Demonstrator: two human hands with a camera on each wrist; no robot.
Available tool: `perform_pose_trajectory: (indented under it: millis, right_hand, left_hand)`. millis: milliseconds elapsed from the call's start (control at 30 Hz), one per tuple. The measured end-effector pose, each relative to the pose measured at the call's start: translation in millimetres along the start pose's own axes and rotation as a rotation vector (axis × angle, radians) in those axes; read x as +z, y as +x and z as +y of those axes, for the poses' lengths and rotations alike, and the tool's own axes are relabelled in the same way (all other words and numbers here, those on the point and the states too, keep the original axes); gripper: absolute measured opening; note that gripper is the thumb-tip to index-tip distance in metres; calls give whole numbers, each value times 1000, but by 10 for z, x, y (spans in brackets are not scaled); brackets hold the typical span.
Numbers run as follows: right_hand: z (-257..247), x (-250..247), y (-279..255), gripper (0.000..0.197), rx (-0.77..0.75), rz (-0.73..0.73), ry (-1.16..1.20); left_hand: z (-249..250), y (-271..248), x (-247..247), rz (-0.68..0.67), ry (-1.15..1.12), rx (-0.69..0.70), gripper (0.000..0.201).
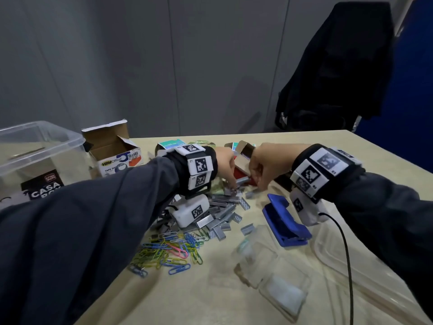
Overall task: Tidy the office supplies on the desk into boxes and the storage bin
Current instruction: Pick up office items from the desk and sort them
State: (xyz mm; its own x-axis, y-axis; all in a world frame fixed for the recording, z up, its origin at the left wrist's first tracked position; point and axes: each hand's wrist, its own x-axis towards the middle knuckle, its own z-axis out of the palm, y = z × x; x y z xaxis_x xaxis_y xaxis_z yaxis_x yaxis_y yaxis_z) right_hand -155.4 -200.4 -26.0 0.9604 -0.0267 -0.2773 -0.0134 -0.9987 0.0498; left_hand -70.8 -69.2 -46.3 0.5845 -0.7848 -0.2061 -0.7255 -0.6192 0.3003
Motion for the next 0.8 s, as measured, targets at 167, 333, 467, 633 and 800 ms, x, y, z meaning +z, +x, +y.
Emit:
perform_pose_trajectory:
  millis: [167,333,467,633,800]
  right_hand:
    - [17,0,48,11,21,-27,132]
    - [-118,78,98,26,21,-101,-42]
    - [-196,111,72,25,42,-94,-179]
    - [-115,118,44,18,25,1,-12]
    - [87,-197,-49,6,-48,290,445]
  left_hand:
    - [-89,-111,-155,141,-214,-10,21]
    - [-189,-239,-258,175,-440,5,22]
    - [-259,-399,-373,138,-650,13,26]
    - [-390,-603,-412,165,-826,21,30]
    - [-516,-679,-350,172,-964,-36,23]
